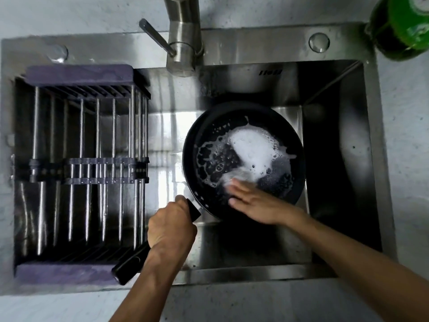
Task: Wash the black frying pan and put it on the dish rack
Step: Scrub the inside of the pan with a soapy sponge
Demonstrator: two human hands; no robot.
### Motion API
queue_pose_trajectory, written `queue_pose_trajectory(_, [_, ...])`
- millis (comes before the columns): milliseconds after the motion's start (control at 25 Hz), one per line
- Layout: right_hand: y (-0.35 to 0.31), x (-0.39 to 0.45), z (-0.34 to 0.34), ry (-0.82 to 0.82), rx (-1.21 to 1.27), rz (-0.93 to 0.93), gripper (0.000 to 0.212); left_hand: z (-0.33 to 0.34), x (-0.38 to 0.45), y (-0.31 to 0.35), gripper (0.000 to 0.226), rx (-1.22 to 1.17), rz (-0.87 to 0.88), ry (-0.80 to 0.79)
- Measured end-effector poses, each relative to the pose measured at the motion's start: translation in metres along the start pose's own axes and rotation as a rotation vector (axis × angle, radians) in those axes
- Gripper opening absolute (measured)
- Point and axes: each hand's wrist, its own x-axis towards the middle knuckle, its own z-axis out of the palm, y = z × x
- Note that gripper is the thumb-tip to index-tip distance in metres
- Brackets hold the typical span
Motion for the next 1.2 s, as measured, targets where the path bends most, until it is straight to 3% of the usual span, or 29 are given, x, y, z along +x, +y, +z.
queue_pose_trajectory(80, [0.01,-0.008,-0.003,0.043,-0.199,0.074,0.073,0.0,0.001,-0.002,0.027,0.013,-0.005,0.007])
queue_pose_trajectory(160, [-0.017,-0.002,0.016,0.025,-0.194,-0.069,0.086,0.002,0.0,-0.003,0.025,0.03,0.007,0.003])
queue_pose_trajectory(240, [-0.036,0.04,-0.003,0.106,-0.144,-0.14,0.074,0.002,0.001,-0.001,0.026,0.05,0.024,-0.004])
queue_pose_trajectory(320, [-0.011,0.064,-0.05,0.194,-0.037,-0.027,0.065,0.001,0.002,-0.002,0.026,0.042,0.012,-0.007])
queue_pose_trajectory(400, [0.024,0.043,-0.048,0.257,0.086,0.106,0.067,-0.002,0.001,-0.001,0.026,0.036,0.011,-0.011])
queue_pose_trajectory(520, [-0.007,0.038,-0.016,0.092,0.097,-0.087,0.065,-0.002,0.0,-0.001,0.026,0.03,0.01,-0.029])
queue_pose_trajectory(600, [-0.015,0.073,-0.046,0.149,-0.045,-0.148,0.064,-0.001,0.001,-0.001,0.026,0.018,0.013,-0.027])
queue_pose_trajectory(680, [0.008,0.081,-0.077,0.267,-0.236,0.031,0.066,-0.002,0.004,-0.001,0.027,0.013,0.001,-0.022])
queue_pose_trajectory(760, [0.036,0.058,-0.064,0.247,-0.387,0.175,0.07,-0.004,0.002,-0.002,0.027,0.01,-0.009,-0.031])
queue_pose_trajectory(840, [0.037,0.045,-0.059,0.181,-0.463,0.129,0.068,-0.003,0.0,-0.002,0.026,0.001,-0.01,-0.033])
queue_pose_trajectory(920, [0.043,0.057,-0.092,0.265,-0.593,0.045,0.068,-0.001,0.0,0.001,0.025,-0.004,0.007,-0.017])
queue_pose_trajectory(1000, [0.046,0.052,-0.106,0.363,-0.688,0.149,0.081,-0.004,0.001,0.0,0.025,0.003,-0.012,-0.015])
queue_pose_trajectory(1120, [0.051,0.021,-0.047,0.397,-0.431,0.351,0.089,-0.007,-0.003,0.0,0.027,-0.009,-0.002,-0.021])
queue_pose_trajectory(1200, [0.014,0.058,-0.032,0.51,0.107,0.336,0.074,-0.006,-0.005,0.002,0.027,-0.013,0.007,-0.035])
